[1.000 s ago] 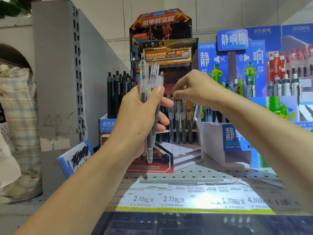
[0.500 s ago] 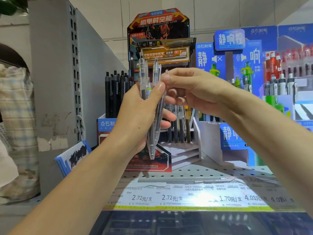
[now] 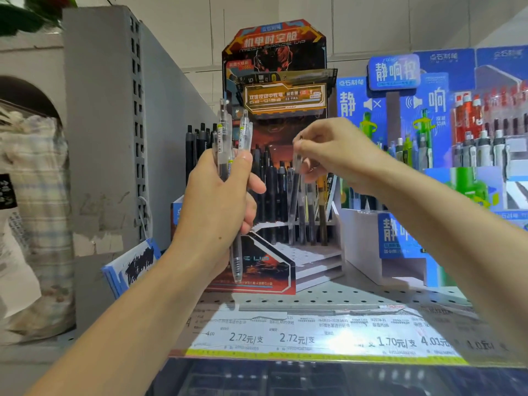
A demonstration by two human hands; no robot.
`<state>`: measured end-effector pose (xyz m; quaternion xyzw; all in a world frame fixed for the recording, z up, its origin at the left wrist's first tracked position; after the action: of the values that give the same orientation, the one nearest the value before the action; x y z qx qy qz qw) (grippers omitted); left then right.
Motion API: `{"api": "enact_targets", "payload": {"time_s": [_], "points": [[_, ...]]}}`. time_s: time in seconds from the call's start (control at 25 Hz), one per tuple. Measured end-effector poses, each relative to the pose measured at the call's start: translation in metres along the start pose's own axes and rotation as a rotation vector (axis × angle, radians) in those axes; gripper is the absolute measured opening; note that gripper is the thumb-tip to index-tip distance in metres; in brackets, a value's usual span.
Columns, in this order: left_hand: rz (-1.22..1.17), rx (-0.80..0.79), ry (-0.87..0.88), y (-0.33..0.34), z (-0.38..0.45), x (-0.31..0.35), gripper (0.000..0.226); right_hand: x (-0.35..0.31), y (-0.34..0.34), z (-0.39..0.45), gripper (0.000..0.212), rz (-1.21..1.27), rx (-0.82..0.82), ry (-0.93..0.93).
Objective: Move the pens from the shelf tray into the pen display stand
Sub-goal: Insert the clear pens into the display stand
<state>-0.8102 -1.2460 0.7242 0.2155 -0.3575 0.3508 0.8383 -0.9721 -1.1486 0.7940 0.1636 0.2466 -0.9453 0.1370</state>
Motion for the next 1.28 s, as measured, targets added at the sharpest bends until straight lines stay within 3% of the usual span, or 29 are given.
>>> {"api": "enact_targets", "payload": {"time_s": [0.72, 0.84, 0.92, 1.04, 1.16, 1.24, 1.28], "points": [[0.024, -0.043, -0.002, 0.009, -0.003, 0.001, 0.015, 0.013, 0.028, -0.01, 0.011, -0.064, -0.167, 0.085], [0.025, -0.045, -0.002, 0.01, -0.003, 0.001, 0.016, 0.013, 0.03, -0.012, 0.021, -0.045, -0.141, 0.07], [0.022, -0.048, -0.006, 0.009, -0.003, 0.0, 0.016, 0.008, 0.03, -0.012, 0.019, -0.17, -0.12, -0.005], [0.033, -0.054, -0.004, 0.01, -0.002, -0.002, 0.015, -0.008, 0.024, -0.008, 0.014, -0.548, -0.071, -0.171], [0.052, -0.06, 0.0, 0.011, -0.001, -0.002, 0.016, -0.013, 0.02, -0.007, 0.02, -0.626, -0.07, -0.202], [0.055, -0.072, -0.009, 0.013, 0.0, -0.003, 0.017, -0.014, 0.013, -0.007, 0.023, -0.49, 0.011, -0.197], [0.049, -0.082, -0.017, 0.015, 0.0, -0.003, 0.017, -0.013, 0.009, -0.008, 0.023, -0.271, 0.047, -0.159]]}}
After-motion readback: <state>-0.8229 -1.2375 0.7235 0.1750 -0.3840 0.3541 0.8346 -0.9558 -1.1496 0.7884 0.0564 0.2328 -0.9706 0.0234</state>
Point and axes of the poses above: each hand's wrist, its own z-axis towards the middle knuckle, its own y-axis out of the palm, x = y × z, the point moved 8 cm from there along z, towards the middle knuckle, and after that the axes turned 8 degrees about -y, right-handed, at the moved point
